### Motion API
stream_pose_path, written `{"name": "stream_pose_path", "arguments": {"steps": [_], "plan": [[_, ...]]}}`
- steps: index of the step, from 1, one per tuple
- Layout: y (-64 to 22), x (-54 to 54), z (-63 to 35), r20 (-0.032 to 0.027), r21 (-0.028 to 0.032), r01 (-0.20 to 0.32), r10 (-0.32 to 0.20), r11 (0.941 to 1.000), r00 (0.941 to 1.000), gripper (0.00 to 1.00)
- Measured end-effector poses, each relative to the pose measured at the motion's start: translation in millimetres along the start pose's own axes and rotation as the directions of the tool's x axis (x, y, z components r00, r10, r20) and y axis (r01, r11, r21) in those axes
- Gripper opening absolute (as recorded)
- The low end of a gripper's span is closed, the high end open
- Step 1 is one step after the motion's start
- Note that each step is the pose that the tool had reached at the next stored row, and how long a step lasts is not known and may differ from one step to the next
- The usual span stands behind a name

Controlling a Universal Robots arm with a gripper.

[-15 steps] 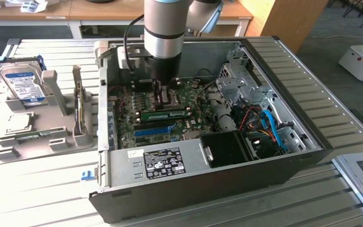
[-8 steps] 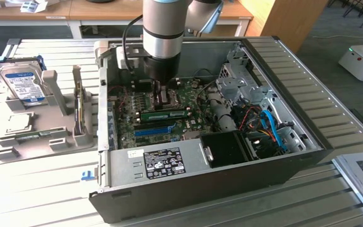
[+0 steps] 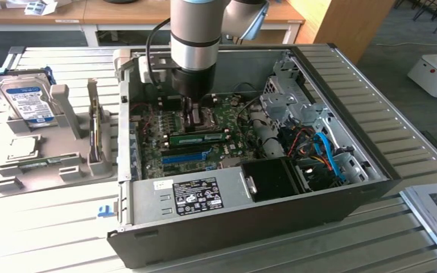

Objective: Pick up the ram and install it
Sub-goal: 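Press down the ram until it locks into place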

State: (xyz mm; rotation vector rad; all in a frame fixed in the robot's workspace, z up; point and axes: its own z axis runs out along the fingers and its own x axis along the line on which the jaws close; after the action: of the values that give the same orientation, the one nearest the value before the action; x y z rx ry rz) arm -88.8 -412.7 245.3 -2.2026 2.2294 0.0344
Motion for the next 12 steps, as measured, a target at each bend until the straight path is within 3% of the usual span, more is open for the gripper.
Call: {"name": "stream_pose_path", "arguments": {"steps": [12], "plan": [[0.1,0.1,2.5,0.0000,0.0000,0.000,0.000,1.0000,1.0000,0.10]]}}
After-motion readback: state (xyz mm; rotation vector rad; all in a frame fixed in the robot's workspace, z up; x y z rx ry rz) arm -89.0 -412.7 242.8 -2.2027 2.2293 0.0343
